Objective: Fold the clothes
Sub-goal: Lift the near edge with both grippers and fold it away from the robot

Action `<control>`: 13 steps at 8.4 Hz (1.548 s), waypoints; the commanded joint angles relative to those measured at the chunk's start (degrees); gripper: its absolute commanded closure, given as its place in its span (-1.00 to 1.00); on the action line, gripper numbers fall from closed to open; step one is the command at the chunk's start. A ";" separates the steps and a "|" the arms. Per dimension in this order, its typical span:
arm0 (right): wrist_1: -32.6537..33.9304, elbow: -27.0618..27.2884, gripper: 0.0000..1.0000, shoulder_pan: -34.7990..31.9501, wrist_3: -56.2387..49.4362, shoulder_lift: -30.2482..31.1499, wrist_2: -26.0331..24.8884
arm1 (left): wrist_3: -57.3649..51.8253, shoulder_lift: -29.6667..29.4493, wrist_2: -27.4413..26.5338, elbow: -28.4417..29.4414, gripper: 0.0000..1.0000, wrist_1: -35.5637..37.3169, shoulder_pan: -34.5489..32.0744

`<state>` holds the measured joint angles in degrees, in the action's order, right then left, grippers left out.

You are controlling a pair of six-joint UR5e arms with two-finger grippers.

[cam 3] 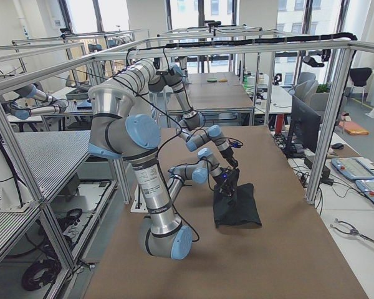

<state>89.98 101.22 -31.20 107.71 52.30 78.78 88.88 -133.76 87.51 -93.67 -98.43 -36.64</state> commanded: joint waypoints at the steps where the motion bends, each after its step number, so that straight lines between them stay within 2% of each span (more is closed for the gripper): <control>1: -9.50 -15.72 0.79 -4.46 -3.28 -5.70 2.26 | -4.76 -2.81 0.03 8.31 1.00 -1.67 -2.29; 2: -12.25 -19.87 -0.20 -6.31 -7.03 -7.02 4.17 | -7.21 -2.82 0.12 9.55 0.88 -3.94 -2.56; 3: -12.37 -20.44 -0.67 -8.15 -12.12 -8.16 8.37 | -8.89 -2.82 0.81 10.35 0.06 -6.31 -2.65; 4: -12.37 -20.36 -0.86 -9.22 -14.08 -8.44 10.85 | -10.99 -2.90 2.39 10.27 -0.99 -7.03 -2.65; 6: -12.11 -20.00 -0.87 -10.80 -17.52 -10.36 17.25 | -11.10 -3.26 6.16 9.91 -1.00 -7.13 -4.57; 7: -12.80 -20.00 -0.87 -10.11 -16.83 -10.37 17.72 | -11.19 -3.26 6.88 9.91 -1.00 -7.56 -4.84; 9: -12.98 -20.79 -0.83 -6.69 -9.59 -10.11 15.37 | -11.28 -3.17 7.15 9.91 -1.00 -7.65 -4.85; 10: -13.07 -21.84 -0.78 -5.11 -7.97 -10.02 11.00 | -11.28 -3.08 7.15 9.83 -1.00 -7.65 -4.93; 11: -12.98 -22.02 -0.80 -5.18 -9.34 -9.76 9.83 | -11.45 -2.82 7.24 9.83 -1.00 -8.00 -4.94; 13: -13.07 -21.85 -0.88 -5.88 -21.33 -10.02 10.25 | -12.15 -2.55 8.89 9.13 -1.00 -8.88 -5.28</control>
<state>76.98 79.42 -36.84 95.47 42.40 89.48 77.44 -136.57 94.98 -83.85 -106.71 -41.62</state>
